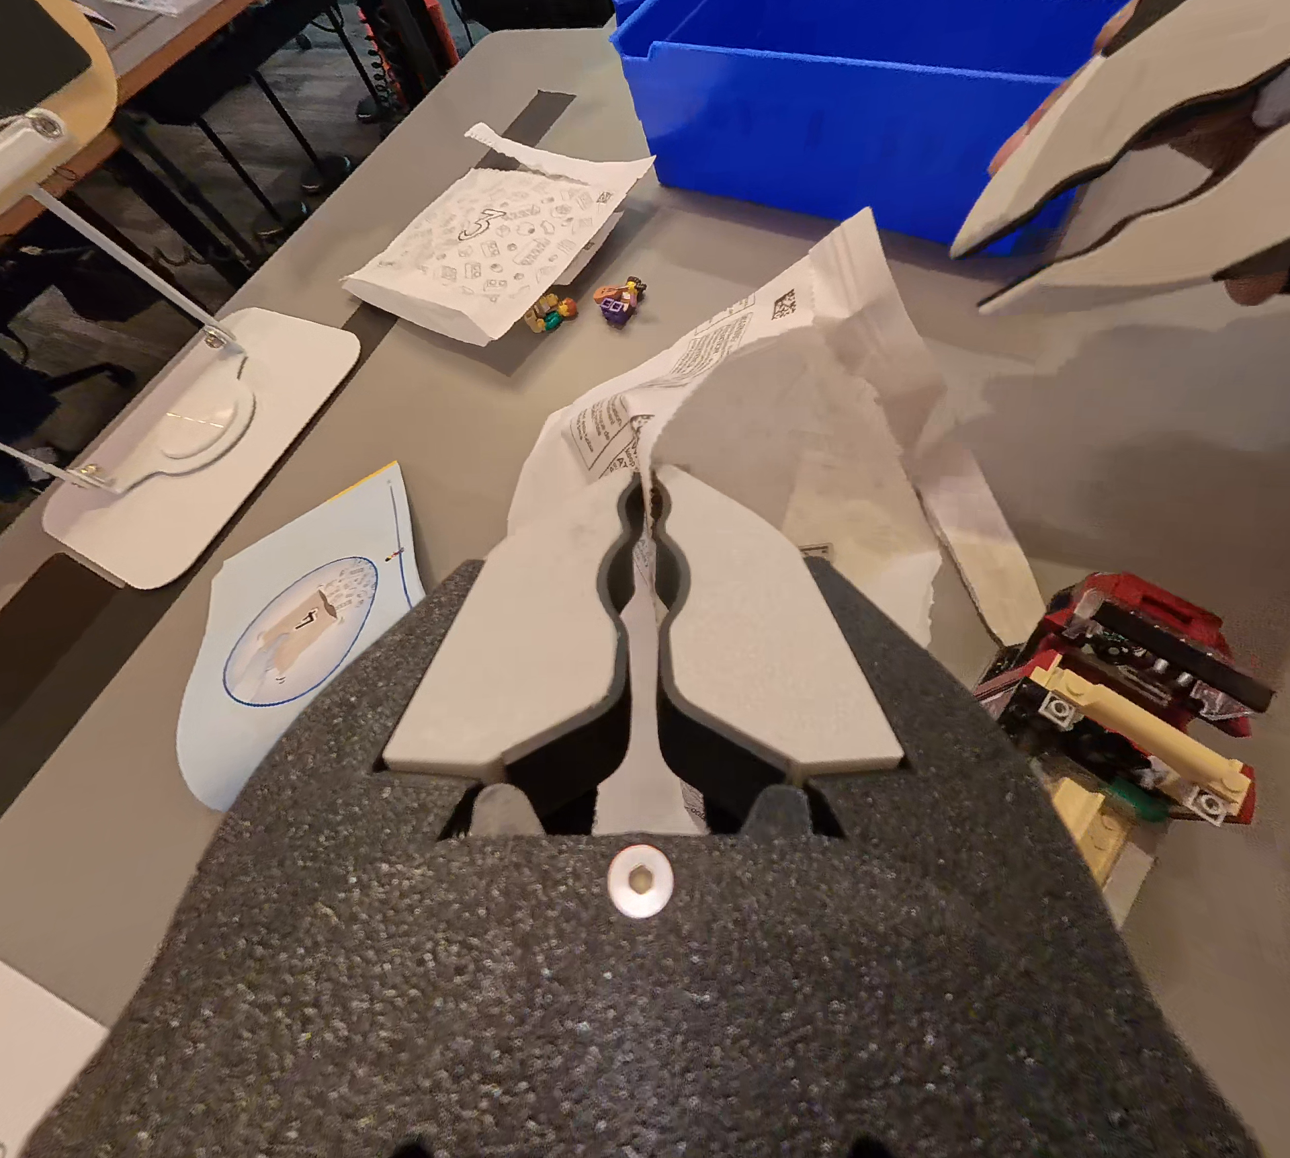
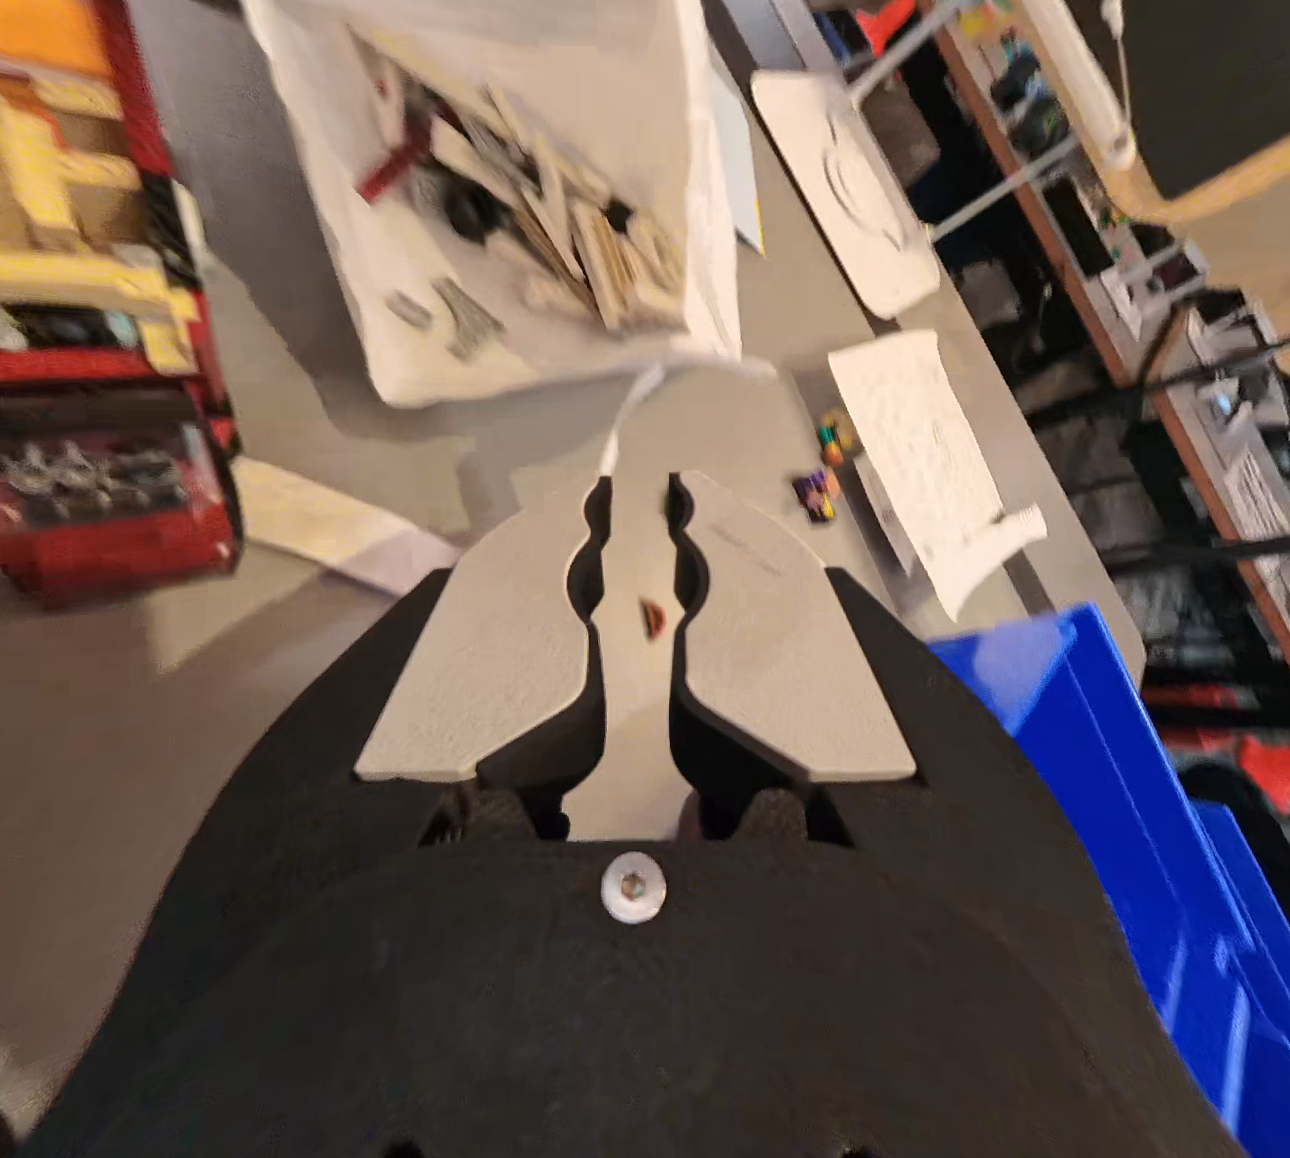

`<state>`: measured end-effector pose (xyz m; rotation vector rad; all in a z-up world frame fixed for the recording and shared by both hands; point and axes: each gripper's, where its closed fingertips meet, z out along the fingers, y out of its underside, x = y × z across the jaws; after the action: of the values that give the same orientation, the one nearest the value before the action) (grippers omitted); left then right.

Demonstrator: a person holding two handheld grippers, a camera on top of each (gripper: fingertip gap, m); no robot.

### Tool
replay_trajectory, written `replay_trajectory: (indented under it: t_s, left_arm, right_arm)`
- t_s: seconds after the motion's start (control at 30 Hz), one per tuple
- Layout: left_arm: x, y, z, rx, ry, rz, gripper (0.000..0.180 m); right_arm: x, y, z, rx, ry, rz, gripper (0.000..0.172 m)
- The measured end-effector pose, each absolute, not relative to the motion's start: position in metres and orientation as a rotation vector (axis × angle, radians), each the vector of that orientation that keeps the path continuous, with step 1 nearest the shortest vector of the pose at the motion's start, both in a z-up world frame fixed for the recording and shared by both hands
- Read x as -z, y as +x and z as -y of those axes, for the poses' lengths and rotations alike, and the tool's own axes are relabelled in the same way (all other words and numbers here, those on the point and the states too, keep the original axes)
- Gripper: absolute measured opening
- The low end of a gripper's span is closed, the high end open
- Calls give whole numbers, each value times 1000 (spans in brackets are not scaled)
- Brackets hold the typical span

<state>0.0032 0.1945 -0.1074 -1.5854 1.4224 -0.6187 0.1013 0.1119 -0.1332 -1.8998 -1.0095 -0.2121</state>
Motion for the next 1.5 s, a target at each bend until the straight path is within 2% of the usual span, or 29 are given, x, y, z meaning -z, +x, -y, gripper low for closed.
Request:
replay_trajectory:
  t_s: [0.33,1.5]
  left_arm:
    - [103,6,-197,558,-1542,-1393,0]
    - [94,5,-214,493,-1461,-1239,0]
  right_arm:
    - [118,23,-129,-81,-1655,959,15]
    - [142,47,-149,4,-1634,796,10]
